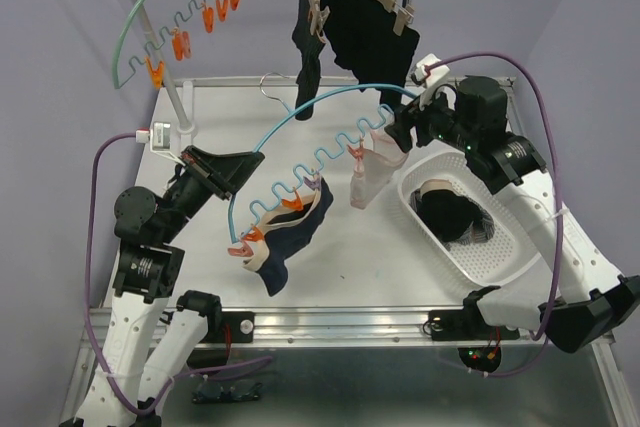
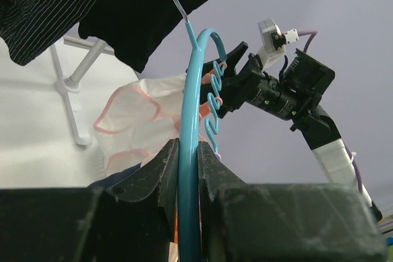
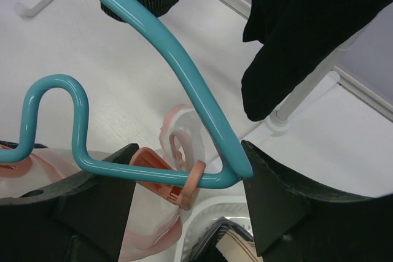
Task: Remove the underwear clipped to the hanger
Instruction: Remove the underwear from the hanger.
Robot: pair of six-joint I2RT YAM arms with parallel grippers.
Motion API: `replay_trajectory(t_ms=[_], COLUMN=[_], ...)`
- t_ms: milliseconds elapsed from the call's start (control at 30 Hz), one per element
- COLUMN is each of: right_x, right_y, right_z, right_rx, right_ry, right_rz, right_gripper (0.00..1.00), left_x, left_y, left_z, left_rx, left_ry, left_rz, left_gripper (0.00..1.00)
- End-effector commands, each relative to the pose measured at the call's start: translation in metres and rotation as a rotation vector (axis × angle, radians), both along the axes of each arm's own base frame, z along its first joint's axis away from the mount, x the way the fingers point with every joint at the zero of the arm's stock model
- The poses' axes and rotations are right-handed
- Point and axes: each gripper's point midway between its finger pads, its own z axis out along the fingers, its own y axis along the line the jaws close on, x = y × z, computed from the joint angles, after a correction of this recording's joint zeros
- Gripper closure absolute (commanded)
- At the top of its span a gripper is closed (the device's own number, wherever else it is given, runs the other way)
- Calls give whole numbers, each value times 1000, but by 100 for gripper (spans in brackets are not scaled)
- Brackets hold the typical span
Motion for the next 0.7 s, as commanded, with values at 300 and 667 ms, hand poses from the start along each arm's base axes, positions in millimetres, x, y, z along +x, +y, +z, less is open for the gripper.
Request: replay_trajectory(t_ms=[300, 667], right_x=[7, 3], right_y=[2, 2], right_z=[61, 54], right_rx=[39, 21], right_ry=[-183, -184], right_rz=[-28, -7], right_gripper=[52, 78], left_x=[-7, -6], left_y=[2, 2], left_z=[35, 31], left_rx=[-70, -64], left_ry=[-124, -124], left_rz=[0, 0], left_gripper=[100, 100])
